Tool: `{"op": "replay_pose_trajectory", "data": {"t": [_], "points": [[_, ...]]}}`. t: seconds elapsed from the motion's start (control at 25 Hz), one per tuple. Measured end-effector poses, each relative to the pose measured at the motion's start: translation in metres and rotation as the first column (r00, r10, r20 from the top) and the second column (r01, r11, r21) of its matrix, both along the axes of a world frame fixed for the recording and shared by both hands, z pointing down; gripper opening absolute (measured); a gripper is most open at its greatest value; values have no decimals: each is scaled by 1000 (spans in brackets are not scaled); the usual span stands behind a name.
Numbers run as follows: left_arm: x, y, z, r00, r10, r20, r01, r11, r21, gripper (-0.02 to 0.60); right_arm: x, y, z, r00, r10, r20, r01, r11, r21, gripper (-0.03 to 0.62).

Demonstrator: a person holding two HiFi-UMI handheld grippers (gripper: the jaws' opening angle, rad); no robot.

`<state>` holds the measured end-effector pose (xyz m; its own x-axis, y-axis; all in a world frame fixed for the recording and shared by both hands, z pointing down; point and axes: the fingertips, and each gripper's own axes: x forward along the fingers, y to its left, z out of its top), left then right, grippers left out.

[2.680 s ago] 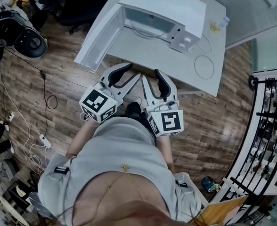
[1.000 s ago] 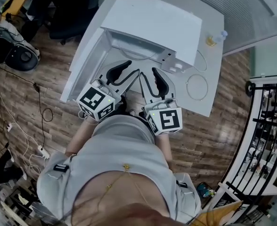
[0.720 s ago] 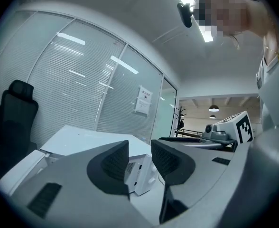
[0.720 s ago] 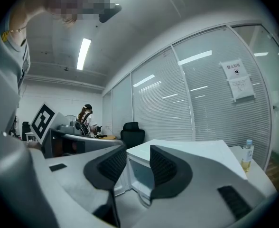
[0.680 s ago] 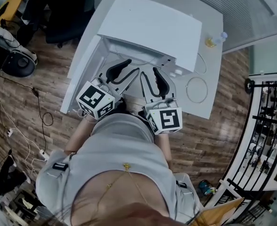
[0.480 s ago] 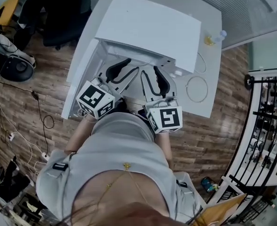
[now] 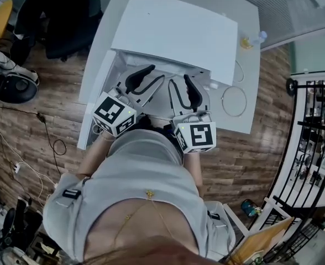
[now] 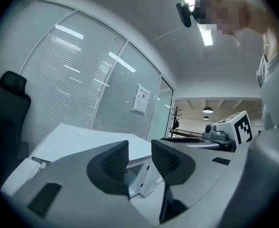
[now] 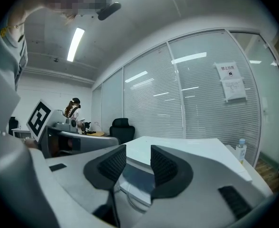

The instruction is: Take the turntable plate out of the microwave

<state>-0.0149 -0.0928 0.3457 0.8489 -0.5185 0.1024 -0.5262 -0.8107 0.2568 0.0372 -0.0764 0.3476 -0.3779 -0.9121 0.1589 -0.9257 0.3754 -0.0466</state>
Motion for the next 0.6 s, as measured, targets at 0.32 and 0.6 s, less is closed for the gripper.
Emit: {"op": "replay_pose_trajectory", "data": {"t": [0.32, 0.6], "points": [[-9, -9, 6, 999, 25, -20, -26, 999, -19, 155, -9, -7, 4, 999, 34, -10, -34, 999, -9, 166], [-7, -12, 13, 999, 30, -14, -31, 999, -24, 155, -8, -14, 9, 1000, 28, -7, -28, 1000, -13, 166]]}}
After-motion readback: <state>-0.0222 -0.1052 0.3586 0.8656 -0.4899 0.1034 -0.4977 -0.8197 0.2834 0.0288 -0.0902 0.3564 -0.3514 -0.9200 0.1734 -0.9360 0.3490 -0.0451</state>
